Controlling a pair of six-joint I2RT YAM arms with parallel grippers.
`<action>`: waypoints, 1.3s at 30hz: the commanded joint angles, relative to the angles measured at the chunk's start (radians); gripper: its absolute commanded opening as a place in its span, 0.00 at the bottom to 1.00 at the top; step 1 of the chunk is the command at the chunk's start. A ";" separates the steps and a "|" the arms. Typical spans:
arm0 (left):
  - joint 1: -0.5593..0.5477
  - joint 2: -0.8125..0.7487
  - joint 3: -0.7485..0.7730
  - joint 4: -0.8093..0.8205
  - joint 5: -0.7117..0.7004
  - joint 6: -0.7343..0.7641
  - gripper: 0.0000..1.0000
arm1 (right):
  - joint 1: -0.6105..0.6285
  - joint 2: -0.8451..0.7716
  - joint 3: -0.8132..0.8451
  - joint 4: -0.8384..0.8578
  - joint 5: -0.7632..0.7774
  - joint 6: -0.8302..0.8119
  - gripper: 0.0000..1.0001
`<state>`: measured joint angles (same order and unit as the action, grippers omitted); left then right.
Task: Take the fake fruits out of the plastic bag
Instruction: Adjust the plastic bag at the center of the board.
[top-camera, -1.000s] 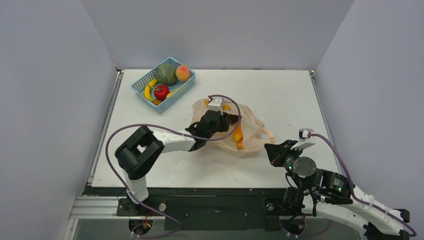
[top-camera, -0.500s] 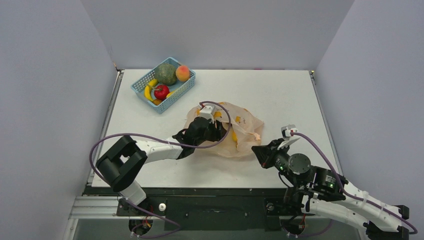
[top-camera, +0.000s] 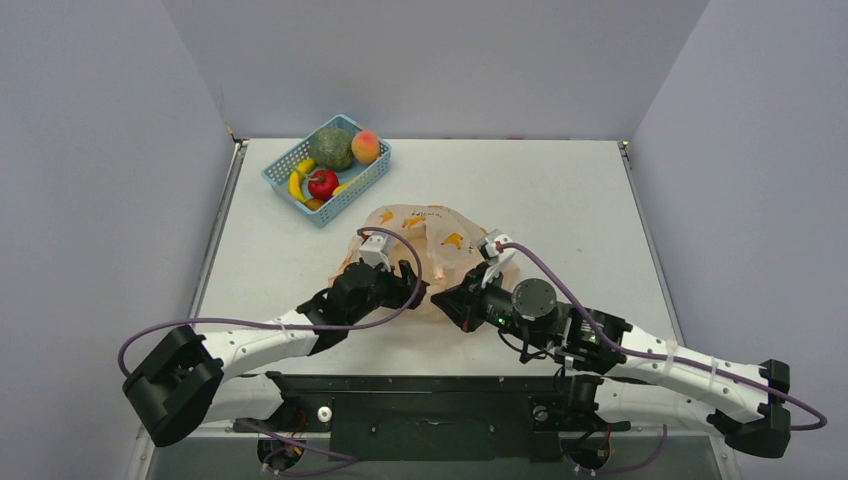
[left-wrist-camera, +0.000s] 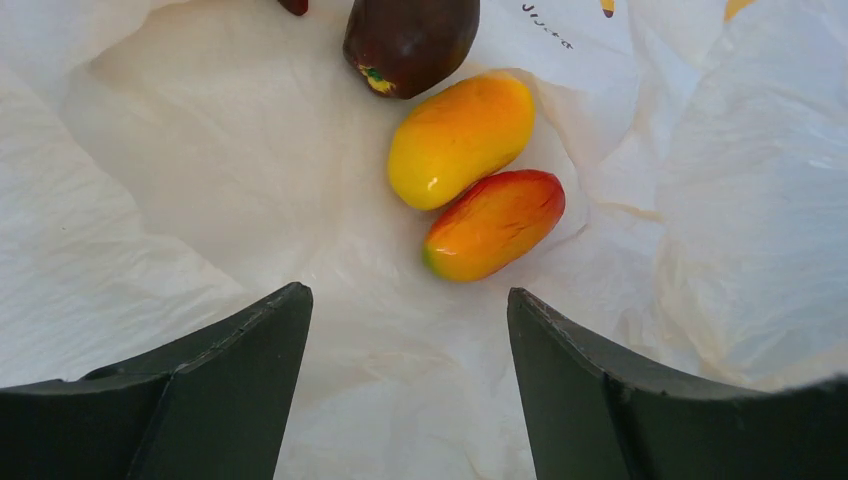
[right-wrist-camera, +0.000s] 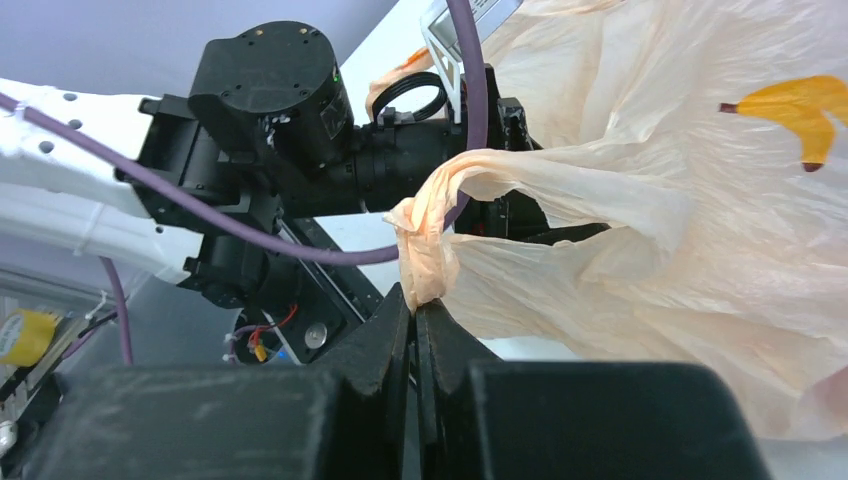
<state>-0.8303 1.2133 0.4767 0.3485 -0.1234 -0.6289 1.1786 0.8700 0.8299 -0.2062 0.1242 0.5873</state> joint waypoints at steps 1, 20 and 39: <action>-0.012 0.026 0.008 0.054 0.037 -0.015 0.70 | 0.007 -0.127 -0.065 -0.041 0.054 0.057 0.00; -0.222 0.387 0.209 0.211 -0.020 -0.040 0.69 | 0.013 -0.686 -0.249 -0.769 0.330 0.634 0.11; -0.203 -0.001 0.058 0.009 -0.116 -0.066 0.78 | -0.095 0.011 0.522 -0.815 0.203 -0.060 0.79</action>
<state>-1.0447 1.3136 0.5556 0.4095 -0.1947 -0.6811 1.1622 0.7380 1.2472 -1.0115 0.5056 0.7052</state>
